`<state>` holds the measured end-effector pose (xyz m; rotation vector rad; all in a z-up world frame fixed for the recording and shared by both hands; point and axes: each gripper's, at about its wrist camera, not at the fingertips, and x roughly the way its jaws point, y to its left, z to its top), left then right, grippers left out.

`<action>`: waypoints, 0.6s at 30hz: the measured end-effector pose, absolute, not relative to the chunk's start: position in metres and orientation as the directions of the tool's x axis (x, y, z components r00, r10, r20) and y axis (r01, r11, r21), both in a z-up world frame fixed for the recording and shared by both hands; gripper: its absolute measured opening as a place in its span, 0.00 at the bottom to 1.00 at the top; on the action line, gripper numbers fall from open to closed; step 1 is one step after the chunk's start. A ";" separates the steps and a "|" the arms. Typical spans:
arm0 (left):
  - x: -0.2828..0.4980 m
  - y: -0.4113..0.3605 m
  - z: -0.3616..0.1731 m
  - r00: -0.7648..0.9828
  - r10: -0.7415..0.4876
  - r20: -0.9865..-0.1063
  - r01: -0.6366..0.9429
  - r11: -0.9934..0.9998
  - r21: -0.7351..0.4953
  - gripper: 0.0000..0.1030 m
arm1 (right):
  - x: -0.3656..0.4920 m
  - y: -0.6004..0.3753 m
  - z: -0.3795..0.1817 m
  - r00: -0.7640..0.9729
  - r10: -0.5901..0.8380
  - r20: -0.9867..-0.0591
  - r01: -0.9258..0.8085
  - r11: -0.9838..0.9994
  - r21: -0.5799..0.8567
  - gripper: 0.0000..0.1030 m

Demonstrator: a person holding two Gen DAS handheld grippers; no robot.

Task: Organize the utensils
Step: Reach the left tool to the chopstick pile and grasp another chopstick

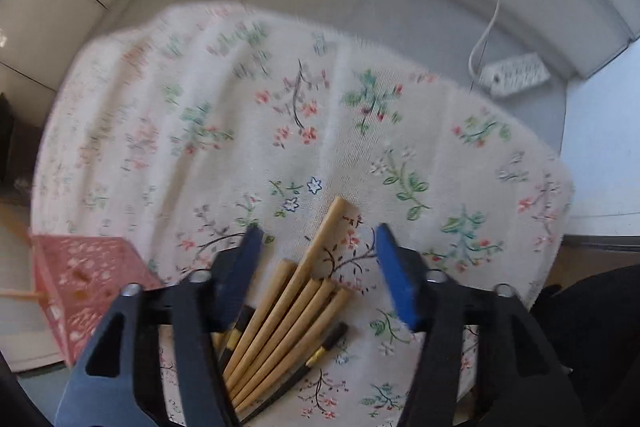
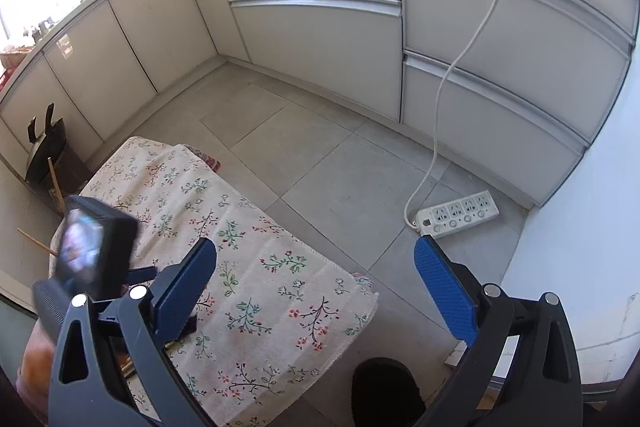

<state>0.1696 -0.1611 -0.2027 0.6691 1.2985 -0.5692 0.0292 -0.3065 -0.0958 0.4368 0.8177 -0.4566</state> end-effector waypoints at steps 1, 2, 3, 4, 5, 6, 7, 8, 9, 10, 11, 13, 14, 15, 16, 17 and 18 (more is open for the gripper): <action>0.174 -0.163 -0.208 0.165 0.005 -0.986 0.718 0.685 0.123 0.47 | 0.031 -0.309 -0.098 0.592 -0.208 -0.779 0.548 0.812 0.200 0.94; 0.178 -0.165 -0.213 0.157 0.019 -0.987 0.721 0.681 0.128 0.45 | 0.032 -0.312 -0.101 0.584 -0.189 -0.789 0.553 0.805 0.216 0.94; 0.181 -0.166 -0.217 0.147 0.025 -0.989 0.726 0.676 0.125 0.40 | 0.033 -0.315 -0.103 0.579 -0.171 -0.798 0.556 0.798 0.232 0.94; 0.183 -0.168 -0.219 0.133 0.025 -0.991 0.729 0.674 0.115 0.39 | 0.034 -0.318 -0.107 0.571 -0.139 -0.809 0.560 0.787 0.260 0.94; 0.185 -0.167 -0.218 0.119 0.010 -0.993 0.729 0.678 0.094 0.32 | 0.036 -0.319 -0.110 0.564 -0.112 -0.818 0.563 0.777 0.281 0.94; 0.187 -0.167 -0.218 0.112 0.003 -0.994 0.728 0.681 0.084 0.22 | 0.037 -0.322 -0.114 0.555 -0.082 -0.828 0.568 0.765 0.305 0.94; 0.189 -0.167 -0.218 0.107 0.002 -0.994 0.727 0.682 0.080 0.19 | 0.038 -0.322 -0.116 0.549 -0.067 -0.833 0.571 0.758 0.315 0.94; 0.191 -0.166 -0.218 0.105 0.002 -0.994 0.726 0.683 0.078 0.14 | 0.040 -0.322 -0.118 0.542 -0.054 -0.839 0.573 0.753 0.322 0.94; 0.191 -0.164 -0.218 0.103 0.000 -0.995 0.726 0.683 0.075 0.14 | 0.041 -0.321 -0.120 0.534 -0.039 -0.844 0.575 0.749 0.329 0.94; 0.191 -0.163 -0.218 0.103 -0.003 -0.995 0.725 0.685 0.073 0.14 | 0.042 -0.320 -0.122 0.531 -0.033 -0.847 0.575 0.748 0.332 0.94; 0.190 -0.159 -0.217 0.104 -0.010 -0.994 0.722 0.688 0.069 0.13 | 0.042 -0.319 -0.122 0.529 -0.028 -0.848 0.574 0.748 0.333 0.94; 0.187 -0.151 -0.214 0.117 -0.018 -0.993 0.711 0.699 0.071 0.13 | 0.044 -0.315 -0.123 0.524 -0.023 -0.851 0.569 0.753 0.330 0.94; 0.186 -0.147 -0.211 0.127 -0.023 -0.992 0.705 0.706 0.074 0.13 | 0.044 -0.314 -0.123 0.523 -0.019 -0.852 0.567 0.754 0.331 0.94; 0.183 -0.141 -0.205 0.141 -0.037 -0.989 0.695 0.715 0.072 0.13 | 0.045 -0.313 -0.124 0.522 -0.012 -0.853 0.565 0.754 0.335 0.94; 0.181 -0.137 -0.200 0.148 -0.051 -0.988 0.688 0.723 0.066 0.13 | 0.047 -0.310 -0.125 0.520 0.003 -0.854 0.560 0.754 0.343 0.94; 0.177 -0.130 -0.192 0.163 -0.074 -0.984 0.676 0.734 0.057 0.13 | 0.049 -0.307 -0.126 0.516 0.013 -0.857 0.556 0.755 0.347 0.94; 0.173 -0.124 -0.184 0.180 -0.092 -0.979 0.667 0.743 0.053 0.13 | 0.051 -0.303 -0.128 0.509 0.026 -0.860 0.552 0.757 0.349 0.94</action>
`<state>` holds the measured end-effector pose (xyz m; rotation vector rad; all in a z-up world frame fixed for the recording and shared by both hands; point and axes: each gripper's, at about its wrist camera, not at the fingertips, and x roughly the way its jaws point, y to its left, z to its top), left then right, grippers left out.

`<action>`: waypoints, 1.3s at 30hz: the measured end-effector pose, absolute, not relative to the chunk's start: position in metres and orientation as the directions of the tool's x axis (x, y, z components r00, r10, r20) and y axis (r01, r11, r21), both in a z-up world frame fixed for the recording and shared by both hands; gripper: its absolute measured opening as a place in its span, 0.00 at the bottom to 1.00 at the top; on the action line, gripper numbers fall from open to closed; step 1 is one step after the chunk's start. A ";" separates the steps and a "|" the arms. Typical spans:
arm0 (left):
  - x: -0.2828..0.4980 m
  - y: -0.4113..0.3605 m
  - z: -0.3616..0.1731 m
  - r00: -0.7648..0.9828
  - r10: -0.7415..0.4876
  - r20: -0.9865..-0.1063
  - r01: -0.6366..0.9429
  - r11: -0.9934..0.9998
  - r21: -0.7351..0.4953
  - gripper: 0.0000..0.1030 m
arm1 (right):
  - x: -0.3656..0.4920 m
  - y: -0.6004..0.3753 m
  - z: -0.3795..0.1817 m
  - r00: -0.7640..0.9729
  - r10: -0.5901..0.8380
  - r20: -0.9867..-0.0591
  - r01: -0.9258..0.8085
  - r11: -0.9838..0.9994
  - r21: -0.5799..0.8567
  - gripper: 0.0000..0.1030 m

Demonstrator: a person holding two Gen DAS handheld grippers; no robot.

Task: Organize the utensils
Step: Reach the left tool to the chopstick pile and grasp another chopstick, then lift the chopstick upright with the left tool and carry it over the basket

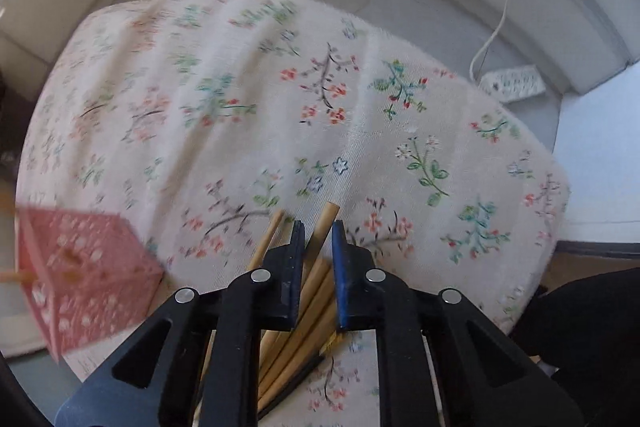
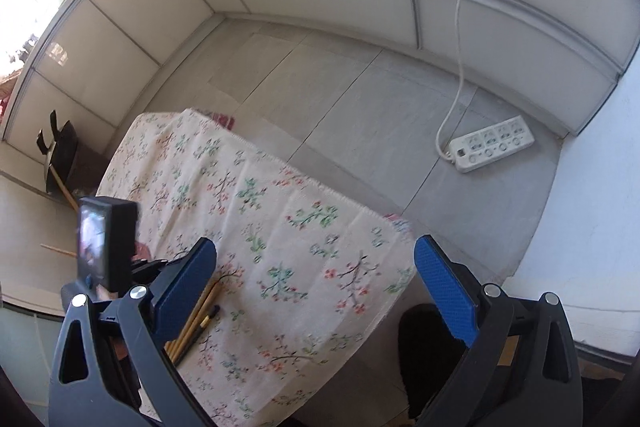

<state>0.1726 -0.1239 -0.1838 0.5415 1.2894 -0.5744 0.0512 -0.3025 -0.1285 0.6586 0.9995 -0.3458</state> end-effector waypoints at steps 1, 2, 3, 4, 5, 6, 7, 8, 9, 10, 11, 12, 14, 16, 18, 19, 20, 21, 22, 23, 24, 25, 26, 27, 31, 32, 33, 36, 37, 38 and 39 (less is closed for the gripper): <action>0.167 -0.115 -0.173 0.202 -0.114 -0.973 0.653 0.756 0.047 0.13 | 0.053 -0.299 -0.130 0.503 0.036 -0.863 0.548 0.760 0.351 0.94; 0.164 -0.107 -0.166 0.219 -0.129 -0.967 0.641 0.766 0.043 0.12 | 0.056 -0.295 -0.132 0.497 0.048 -0.867 0.543 0.762 0.353 0.94; 0.160 -0.100 -0.157 0.237 -0.142 -0.961 0.628 0.777 0.040 0.12 | 0.058 -0.290 -0.134 0.490 0.060 -0.870 0.539 0.763 0.357 0.94; 0.154 -0.089 -0.145 0.260 -0.164 -0.951 0.608 0.794 0.029 0.12 | 0.062 -0.284 -0.137 0.480 0.080 -0.873 0.532 0.765 0.363 0.94; 0.149 -0.080 -0.137 0.275 -0.181 -0.944 0.596 0.803 0.020 0.12 | 0.065 -0.278 -0.141 0.471 0.096 -0.877 0.527 0.767 0.367 0.94; 0.143 -0.067 -0.125 0.299 -0.200 -0.933 0.578 0.816 0.011 0.12 | 0.067 -0.274 -0.143 0.462 0.110 -0.880 0.522 0.768 0.371 0.94; 0.135 -0.056 -0.115 0.325 -0.215 -0.921 0.561 0.828 0.005 0.12 | 0.071 -0.267 -0.148 0.447 0.141 -0.883 0.517 0.766 0.383 0.94; 0.129 -0.045 -0.106 0.347 -0.228 -0.910 0.546 0.838 -0.002 0.11 | 0.074 -0.262 -0.153 0.433 0.171 -0.885 0.514 0.760 0.398 0.94; 0.124 -0.037 -0.100 0.362 -0.238 -0.901 0.535 0.845 -0.008 0.11 | 0.078 -0.255 -0.161 0.414 0.217 -0.884 0.514 0.746 0.424 0.94; 0.119 -0.026 -0.092 0.381 -0.248 -0.891 0.523 0.852 -0.013 0.10 | 0.080 -0.250 -0.166 0.399 0.250 -0.882 0.516 0.734 0.442 0.92; 0.111 -0.014 -0.084 0.407 -0.256 -0.877 0.505 0.863 -0.017 0.09 | 0.084 -0.243 -0.176 0.372 0.302 -0.878 0.523 0.713 0.467 0.89; 0.105 -0.003 -0.076 0.427 -0.267 -0.864 0.489 0.872 -0.028 0.08 | 0.087 -0.238 -0.182 0.355 0.326 -0.876 0.529 0.703 0.476 0.86; 0.093 0.013 -0.066 0.458 -0.286 -0.842 0.465 0.884 -0.048 0.07 | 0.096 -0.223 -0.198 0.296 0.379 -0.877 0.544 0.688 0.481 0.71; 0.080 0.028 -0.056 0.490 -0.306 -0.816 0.448 0.892 -0.066 0.07 | 0.104 -0.209 -0.212 0.249 0.394 -0.885 0.560 0.687 0.463 0.60; 0.069 0.034 -0.050 0.514 -0.310 -0.800 0.437 0.897 -0.066 0.07 | 0.110 -0.201 -0.219 0.227 0.399 -0.889 0.568 0.687 0.453 0.53; 0.065 0.039 -0.046 0.527 -0.315 -0.790 0.433 0.899 -0.069 0.07 | 0.114 -0.195 -0.222 0.217 0.397 -0.892 0.570 0.690 0.446 0.51; 0.063 0.036 -0.047 0.535 -0.316 -0.783 0.431 0.900 -0.068 0.07 | 0.117 -0.189 -0.225 0.206 0.391 -0.897 0.567 0.699 0.436 0.46; 0.060 0.039 -0.044 0.545 -0.318 -0.776 0.431 0.900 -0.066 0.07 | 0.119 -0.186 -0.226 0.199 0.388 -0.900 0.565 0.705 0.429 0.44; 0.057 0.041 -0.040 0.557 -0.322 -0.766 0.434 0.899 -0.062 0.07 | 0.123 -0.179 -0.229 0.187 0.383 -0.904 0.563 0.713 0.418 0.40; 0.055 0.043 -0.036 0.565 -0.326 -0.758 0.436 0.898 -0.061 0.07 | 0.124 -0.175 -0.232 0.180 0.384 -0.906 0.564 0.714 0.415 0.37; 0.053 0.045 -0.032 0.576 -0.332 -0.747 0.436 0.898 -0.064 0.07 | 0.125 -0.174 -0.236 0.175 0.385 -0.906 0.566 0.714 0.413 0.36; 0.052 0.048 -0.030 0.582 -0.338 -0.740 0.436 0.897 -0.067 0.07 | 0.128 -0.169 -0.239 0.168 0.385 -0.908 0.569 0.714 0.408 0.35; 0.051 0.051 -0.026 0.591 -0.344 -0.730 0.434 0.898 -0.071 0.07 | 0.129 -0.166 -0.241 0.164 0.384 -0.909 0.572 0.714 0.404 0.32; 0.049 0.055 -0.024 0.596 -0.343 -0.726 0.431 0.900 -0.072 0.07 | 0.131 -0.164 -0.242 0.160 0.381 -0.911 0.573 0.715 0.400 0.31; 0.048 0.064 -0.021 0.612 -0.341 -0.714 0.418 0.905 -0.074 0.07 | 0.137 -0.158 -0.251 0.128 0.362 -0.924 0.586 0.723 0.365 0.24; 0.048 0.066 -0.020 0.614 -0.343 -0.711 0.416 0.906 -0.078 0.07 | 0.137 -0.157 -0.251 0.129 0.353 -0.927 0.591 0.723 0.357 0.24; 0.047 0.067 -0.019 0.616 -0.345 -0.709 0.415 0.906 -0.081 0.07 | 0.138 -0.156 -0.251 0.130 0.349 -0.928 0.598 0.719 0.354 0.24; 0.045 0.069 -0.017 0.623 -0.350 -0.700 0.416 0.906 -0.082 0.07 | 0.144 -0.154 -0.252 0.130 0.342 -0.931 0.608 0.714 0.347 0.24; 0.044 0.069 -0.016 0.624 -0.351 -0.699 0.418 0.905 -0.081 0.07 | 0.146 -0.153 -0.252 0.131 0.341 -0.931 0.612 0.711 0.346 0.24; 0.044 0.069 -0.015 0.624 -0.351 -0.698 0.420 0.904 -0.079 0.07 | 0.149 -0.153 -0.252 0.131 0.340 -0.931 0.617 0.707 0.345 0.24; 0.043 0.069 -0.014 0.627 -0.349 -0.696 0.420 0.904 -0.075 0.07 | 0.150 -0.153 -0.252 0.131 0.340 -0.931 0.623 0.702 0.344 0.24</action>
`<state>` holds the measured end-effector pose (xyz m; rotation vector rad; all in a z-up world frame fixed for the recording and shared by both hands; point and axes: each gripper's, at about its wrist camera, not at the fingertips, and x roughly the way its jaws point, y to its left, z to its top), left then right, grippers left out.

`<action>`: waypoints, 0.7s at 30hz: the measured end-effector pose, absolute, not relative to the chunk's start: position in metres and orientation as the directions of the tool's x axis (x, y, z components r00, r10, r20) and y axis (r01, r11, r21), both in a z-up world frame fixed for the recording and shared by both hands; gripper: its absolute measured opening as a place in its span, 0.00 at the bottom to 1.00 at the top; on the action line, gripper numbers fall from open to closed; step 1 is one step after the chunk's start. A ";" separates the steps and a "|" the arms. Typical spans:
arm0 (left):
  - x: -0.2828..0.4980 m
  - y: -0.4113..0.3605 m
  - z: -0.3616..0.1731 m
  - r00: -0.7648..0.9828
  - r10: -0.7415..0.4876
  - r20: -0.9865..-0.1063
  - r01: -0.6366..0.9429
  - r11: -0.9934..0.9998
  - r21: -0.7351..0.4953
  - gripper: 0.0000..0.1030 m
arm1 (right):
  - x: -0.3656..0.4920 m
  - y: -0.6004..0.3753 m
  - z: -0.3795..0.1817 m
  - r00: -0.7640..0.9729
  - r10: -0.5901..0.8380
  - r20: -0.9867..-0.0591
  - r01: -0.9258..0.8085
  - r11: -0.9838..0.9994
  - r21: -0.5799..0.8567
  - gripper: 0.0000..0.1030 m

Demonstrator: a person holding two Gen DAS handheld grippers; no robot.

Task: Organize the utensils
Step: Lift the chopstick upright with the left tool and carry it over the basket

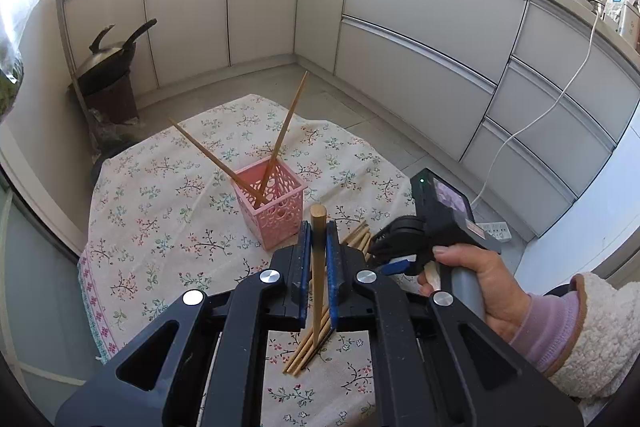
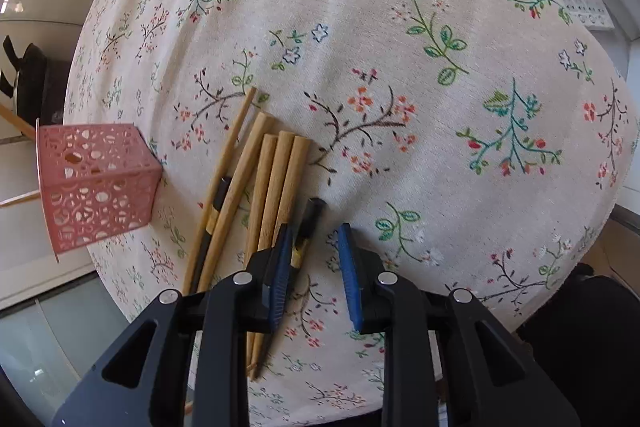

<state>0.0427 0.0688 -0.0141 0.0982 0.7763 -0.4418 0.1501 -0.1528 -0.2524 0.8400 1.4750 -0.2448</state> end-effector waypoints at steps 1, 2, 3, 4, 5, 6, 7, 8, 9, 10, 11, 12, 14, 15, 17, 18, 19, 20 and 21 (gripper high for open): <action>0.040 0.068 -0.012 0.632 -0.348 -0.692 0.423 0.904 -0.068 0.07 | 0.151 -0.153 -0.252 0.132 0.338 -0.932 0.625 0.702 0.343 0.24; 0.037 0.069 -0.010 0.637 -0.348 -0.688 0.425 0.903 -0.063 0.07 | 0.152 -0.152 -0.252 0.132 0.334 -0.933 0.622 0.705 0.341 0.23; 0.035 0.069 -0.007 0.643 -0.346 -0.683 0.425 0.903 -0.058 0.07 | 0.153 -0.152 -0.251 0.133 0.326 -0.936 0.616 0.712 0.335 0.20; 0.031 0.071 -0.003 0.652 -0.346 -0.675 0.423 0.905 -0.055 0.07 | 0.154 -0.151 -0.250 0.137 0.301 -0.944 0.601 0.732 0.321 0.13; 0.029 0.073 0.001 0.660 -0.347 -0.667 0.420 0.906 -0.055 0.07 | 0.155 -0.151 -0.250 0.149 0.297 -0.943 0.585 0.742 0.326 0.11; 0.027 0.075 0.005 0.669 -0.349 -0.657 0.417 0.907 -0.057 0.07 | 0.156 -0.151 -0.249 0.152 0.297 -0.943 0.577 0.748 0.329 0.10; 0.025 0.079 0.010 0.682 -0.350 -0.642 0.407 0.911 -0.065 0.07 | 0.154 -0.153 -0.250 0.156 0.303 -0.940 0.569 0.751 0.336 0.08; 0.024 0.081 0.014 0.691 -0.351 -0.632 0.398 0.914 -0.074 0.07 | 0.152 -0.156 -0.249 0.171 0.312 -0.935 0.567 0.745 0.352 0.08; 0.023 0.084 0.017 0.699 -0.351 -0.623 0.388 0.918 -0.083 0.07 | 0.148 -0.159 -0.249 0.188 0.313 -0.931 0.566 0.741 0.363 0.08; 0.023 0.086 0.019 0.703 -0.351 -0.619 0.382 0.920 -0.088 0.07 | 0.144 -0.164 -0.247 0.205 0.306 -0.930 0.561 0.742 0.368 0.08; 0.022 0.087 0.020 0.707 -0.348 -0.616 0.372 0.923 -0.094 0.07 | 0.138 -0.168 -0.244 0.223 0.299 -0.928 0.552 0.746 0.373 0.08; 0.023 0.089 0.020 0.709 -0.345 -0.615 0.362 0.927 -0.102 0.07 | 0.135 -0.172 -0.241 0.241 0.301 -0.923 0.543 0.746 0.385 0.08; 0.024 0.091 0.019 0.711 -0.342 -0.614 0.343 0.932 -0.122 0.07 | 0.126 -0.179 -0.225 0.296 0.308 -0.904 0.504 0.754 0.422 0.08; 0.025 0.093 0.019 0.713 -0.339 -0.613 0.330 0.934 -0.133 0.07 | 0.120 -0.181 -0.210 0.334 0.303 -0.893 0.465 0.771 0.435 0.08; 0.026 0.098 0.019 0.718 -0.333 -0.611 0.303 0.940 -0.157 0.07 | 0.111 -0.184 -0.188 0.378 0.296 -0.877 0.413 0.794 0.446 0.08; 0.026 0.100 0.019 0.721 -0.331 -0.608 0.290 0.942 -0.169 0.07 | 0.106 -0.185 -0.177 0.398 0.299 -0.867 0.389 0.802 0.454 0.08; 0.026 0.103 0.020 0.725 -0.330 -0.605 0.278 0.943 -0.182 0.07 | 0.099 -0.189 -0.164 0.418 0.308 -0.855 0.361 0.807 0.467 0.08; 0.026 0.105 0.022 0.729 -0.329 -0.601 0.264 0.944 -0.196 0.07 | 0.094 -0.192 -0.153 0.434 0.316 -0.843 0.340 0.810 0.479 0.08; 0.026 0.107 0.025 0.734 -0.328 -0.595 0.252 0.945 -0.210 0.07 | 0.088 -0.194 -0.140 0.452 0.324 -0.831 0.312 0.816 0.487 0.08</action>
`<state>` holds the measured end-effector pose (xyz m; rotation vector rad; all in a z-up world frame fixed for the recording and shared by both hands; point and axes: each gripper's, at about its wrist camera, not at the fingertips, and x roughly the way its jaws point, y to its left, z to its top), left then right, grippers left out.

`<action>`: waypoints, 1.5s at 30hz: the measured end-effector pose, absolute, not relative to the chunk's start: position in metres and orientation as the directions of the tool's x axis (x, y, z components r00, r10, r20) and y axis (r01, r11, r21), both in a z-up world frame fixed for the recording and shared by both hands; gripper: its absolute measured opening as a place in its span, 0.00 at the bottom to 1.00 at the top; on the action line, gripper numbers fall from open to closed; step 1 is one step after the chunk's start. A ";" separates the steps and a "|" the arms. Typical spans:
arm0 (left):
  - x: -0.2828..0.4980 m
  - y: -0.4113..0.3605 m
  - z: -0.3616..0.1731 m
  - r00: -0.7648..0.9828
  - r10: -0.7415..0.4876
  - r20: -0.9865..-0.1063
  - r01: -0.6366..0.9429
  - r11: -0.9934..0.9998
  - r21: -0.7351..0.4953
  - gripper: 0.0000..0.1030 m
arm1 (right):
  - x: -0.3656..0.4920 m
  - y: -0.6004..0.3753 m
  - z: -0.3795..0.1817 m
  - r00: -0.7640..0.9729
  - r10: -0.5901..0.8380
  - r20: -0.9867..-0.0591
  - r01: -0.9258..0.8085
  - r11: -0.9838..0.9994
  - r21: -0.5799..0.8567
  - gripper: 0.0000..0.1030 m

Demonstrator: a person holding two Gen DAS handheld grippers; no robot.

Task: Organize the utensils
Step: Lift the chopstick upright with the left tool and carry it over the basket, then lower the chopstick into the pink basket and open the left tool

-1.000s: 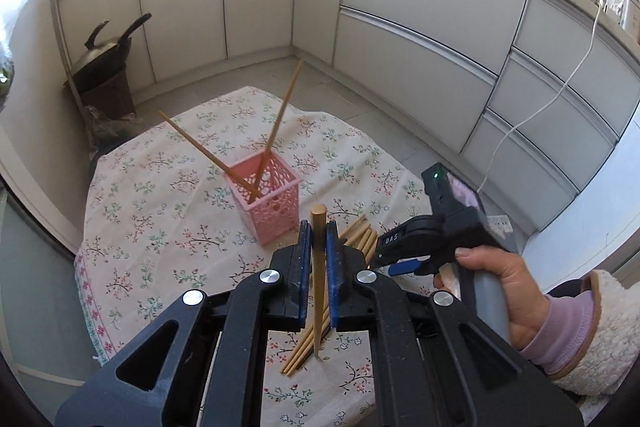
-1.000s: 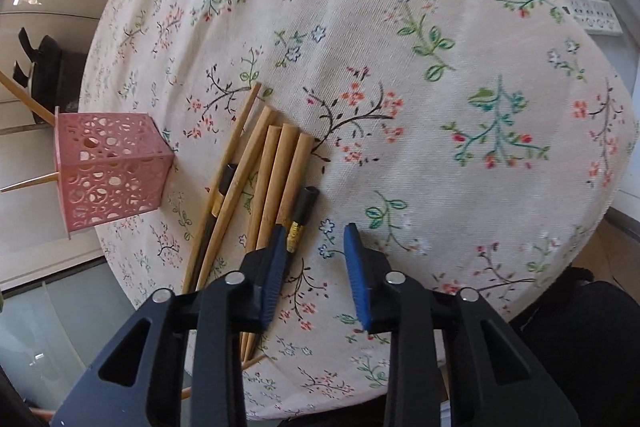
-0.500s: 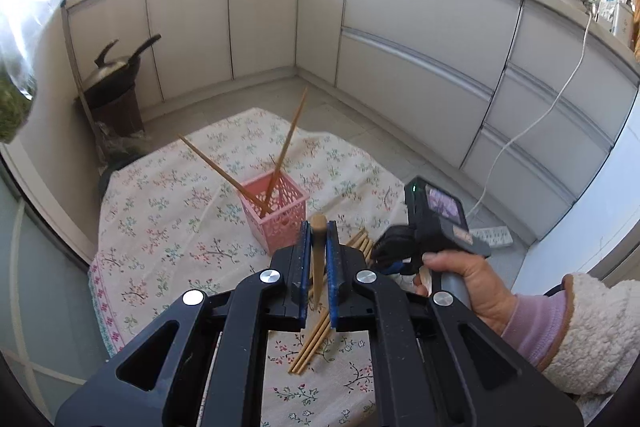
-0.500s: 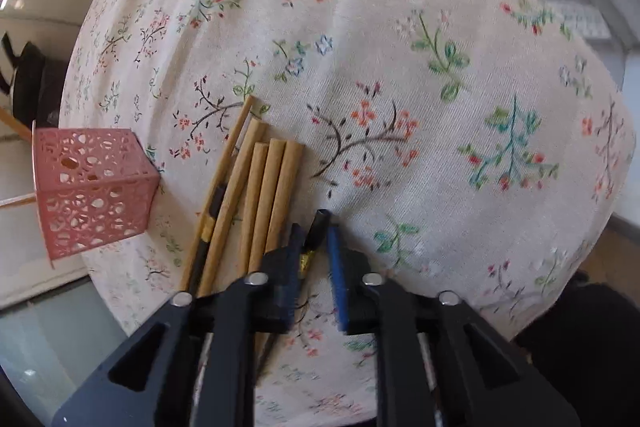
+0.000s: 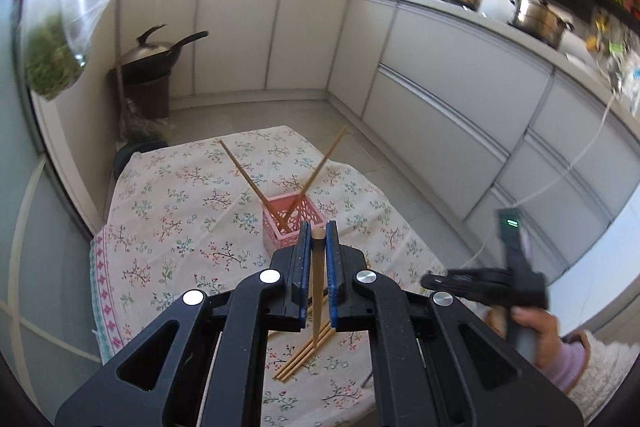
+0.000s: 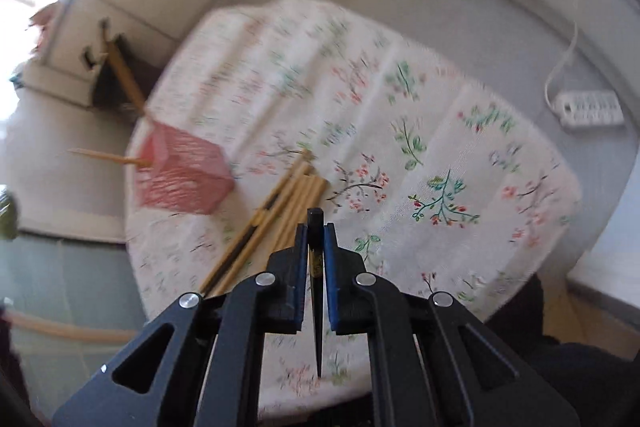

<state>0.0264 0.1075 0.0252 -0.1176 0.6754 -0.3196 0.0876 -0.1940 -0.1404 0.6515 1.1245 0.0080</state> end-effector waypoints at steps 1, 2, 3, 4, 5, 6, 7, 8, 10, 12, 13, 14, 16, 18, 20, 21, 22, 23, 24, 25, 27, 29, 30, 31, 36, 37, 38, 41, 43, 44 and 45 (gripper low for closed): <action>0.027 0.109 0.028 0.737 -0.327 -0.591 0.245 0.945 -0.217 0.07 | 0.082 -0.200 -0.130 0.465 0.326 -0.823 0.291 0.821 0.491 0.07; 0.027 0.110 0.031 0.742 -0.325 -0.586 0.234 0.945 -0.227 0.07 | 0.078 -0.204 -0.122 0.478 0.329 -0.814 0.275 0.825 0.495 0.07; 0.026 0.110 0.035 0.750 -0.320 -0.579 0.223 0.946 -0.234 0.06 | 0.074 -0.206 -0.111 0.494 0.333 -0.803 0.255 0.828 0.500 0.07; 0.026 0.111 0.040 0.758 -0.315 -0.571 0.213 0.947 -0.240 0.06 | 0.072 -0.207 -0.102 0.505 0.337 -0.795 0.240 0.829 0.504 0.07; 0.027 0.110 0.043 0.764 -0.311 -0.565 0.206 0.948 -0.244 0.06 | 0.070 -0.207 -0.094 0.515 0.340 -0.787 0.230 0.830 0.509 0.07; 0.028 0.111 0.048 0.771 -0.309 -0.557 0.199 0.947 -0.251 0.06 | 0.069 -0.206 -0.088 0.527 0.342 -0.779 0.223 0.828 0.514 0.07; 0.030 0.111 0.053 0.777 -0.308 -0.550 0.193 0.947 -0.257 0.06 | 0.070 -0.211 -0.074 0.547 0.348 -0.761 0.208 0.824 0.526 0.07; 0.033 0.110 0.060 0.784 -0.303 -0.542 0.185 0.947 -0.261 0.06 | 0.068 -0.214 -0.063 0.560 0.352 -0.750 0.198 0.822 0.534 0.07; 0.040 0.110 0.070 0.793 -0.292 -0.536 0.175 0.950 -0.259 0.06 | 0.070 -0.220 -0.041 0.585 0.365 -0.724 0.178 0.813 0.554 0.07; 0.049 0.108 0.082 0.802 -0.283 -0.526 0.167 0.952 -0.258 0.06 | 0.080 -0.226 -0.019 0.611 0.378 -0.696 0.156 0.804 0.574 0.07; 0.053 0.106 0.088 0.808 -0.279 -0.518 0.164 0.953 -0.256 0.06 | 0.082 -0.227 -0.011 0.620 0.383 -0.685 0.150 0.799 0.582 0.07; 0.056 0.105 0.092 0.814 -0.275 -0.512 0.162 0.953 -0.254 0.06 | 0.087 -0.228 -0.002 0.629 0.390 -0.673 0.141 0.794 0.592 0.07; 0.065 0.103 0.101 0.829 -0.260 -0.496 0.151 0.956 -0.251 0.06 | 0.099 -0.231 0.017 0.642 0.407 -0.650 0.117 0.786 0.607 0.07; 0.074 0.104 0.107 0.838 -0.254 -0.484 0.142 0.956 -0.258 0.06 | 0.107 -0.228 0.029 0.648 0.414 -0.639 0.101 0.785 0.611 0.07; 0.084 0.106 0.110 0.846 -0.243 -0.475 0.124 0.955 -0.268 0.06 | 0.118 -0.225 0.040 0.655 0.418 -0.629 0.083 0.788 0.610 0.07; 0.090 0.108 0.110 0.850 -0.235 -0.472 0.112 0.955 -0.273 0.06 | 0.123 -0.223 0.043 0.656 0.420 -0.627 0.076 0.790 0.609 0.07; 0.096 0.109 0.109 0.852 -0.226 -0.473 0.100 0.956 -0.277 0.06 | 0.130 -0.219 0.047 0.658 0.422 -0.624 0.068 0.792 0.607 0.07; 0.100 0.111 0.107 0.852 -0.220 -0.475 0.091 0.956 -0.279 0.06 | 0.135 -0.217 0.048 0.657 0.425 -0.623 0.062 0.793 0.606 0.07; 0.106 0.112 0.104 0.853 -0.209 -0.478 0.077 0.957 -0.281 0.06 | 0.138 -0.214 0.048 0.655 0.427 -0.624 0.058 0.794 0.605 0.07; 0.110 0.113 0.102 0.853 -0.203 -0.481 0.069 0.957 -0.281 0.06 | 0.145 -0.210 0.048 0.650 0.432 -0.626 0.054 0.795 0.604 0.07; 0.121 0.114 0.091 0.846 -0.187 -0.499 0.045 0.959 -0.281 0.06 | 0.153 -0.204 0.044 0.639 0.436 -0.633 0.049 0.798 0.600 0.07; 0.129 0.119 0.077 0.839 -0.184 -0.512 0.027 0.954 -0.298 0.07 | 0.162 -0.197 0.038 0.625 0.440 -0.645 0.047 0.803 0.594 0.07; 0.133 0.120 0.071 0.833 -0.184 -0.521 0.020 0.952 -0.305 0.07 | 0.168 -0.193 0.034 0.616 0.442 -0.652 0.048 0.805 0.591 0.07; 0.138 0.122 0.061 0.821 -0.189 -0.538 0.014 0.950 -0.313 0.07 | 0.171 -0.191 0.030 0.611 0.443 -0.656 0.049 0.806 0.590 0.07; 0.138 0.130 0.040 0.821 -0.193 -0.537 -0.004 0.939 -0.344 0.16 | 0.189 -0.177 0.016 0.581 0.441 -0.685 0.061 0.815 0.576 0.07; 0.133 0.133 0.043 0.834 -0.192 -0.518 -0.007 0.934 -0.358 0.16 | 0.191 -0.175 0.015 0.579 0.439 -0.687 0.061 0.817 0.573 0.07; 0.132 0.137 0.046 0.843 -0.191 -0.502 -0.011 0.929 -0.370 0.16 | 0.194 -0.173 0.014 0.576 0.438 -0.690 0.061 0.819 0.570 0.07; 0.127 0.145 0.054 0.858 -0.181 -0.481 -0.020 0.923 -0.384 0.16 | 0.200 -0.167 0.015 0.572 0.431 -0.698 0.057 0.828 0.558 0.07; 0.128 0.149 0.056 0.859 -0.182 -0.479 -0.025 0.919 -0.394 0.17 | 0.204 -0.163 0.014 0.570 0.424 -0.704 0.059 0.833 0.550 0.07; 0.127 0.151 0.056 0.858 -0.182 -0.480 -0.029 0.917 -0.399 0.17 | 0.206 -0.160 0.013 0.568 0.422 -0.707 0.058 0.836 0.546 0.07; 0.129 0.151 0.055 0.857 -0.181 -0.482 -0.031 0.916 -0.400 0.17 | 0.209 -0.156 0.012 0.563 0.418 -0.713 0.057 0.841 0.537 0.07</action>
